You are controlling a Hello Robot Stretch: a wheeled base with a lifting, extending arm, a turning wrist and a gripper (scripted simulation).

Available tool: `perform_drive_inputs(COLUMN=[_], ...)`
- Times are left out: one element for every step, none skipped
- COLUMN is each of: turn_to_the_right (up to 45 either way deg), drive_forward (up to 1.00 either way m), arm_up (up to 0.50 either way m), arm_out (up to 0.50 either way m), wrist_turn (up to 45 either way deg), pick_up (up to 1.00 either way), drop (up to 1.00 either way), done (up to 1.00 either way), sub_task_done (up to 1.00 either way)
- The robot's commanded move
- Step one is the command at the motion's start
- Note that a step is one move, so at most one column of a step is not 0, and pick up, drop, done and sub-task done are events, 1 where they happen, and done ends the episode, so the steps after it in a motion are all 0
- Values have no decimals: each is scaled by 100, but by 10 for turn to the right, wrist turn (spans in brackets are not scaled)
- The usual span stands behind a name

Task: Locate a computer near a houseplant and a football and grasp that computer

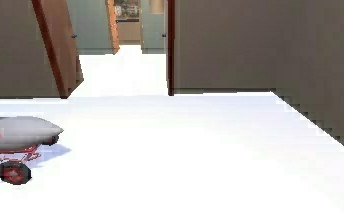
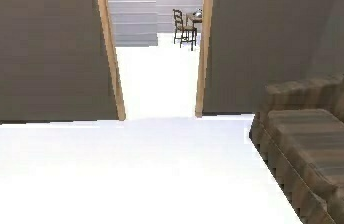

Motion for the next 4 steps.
perform_drive_inputs(turn_to_the_right=[-30, 30, 0, -270], drive_forward=[0, 0, 75, 0], arm_up=[0, 0, 0, 0], arm_out=[0, 0, 0, 0], wrist_turn=[0, 0, 0, 0], pick_up=[0, 0, 0, 0], drop=[0, 0, 0, 0], done=[0, 0, 0, 0], sub_task_done=[0, 0, 0, 0])
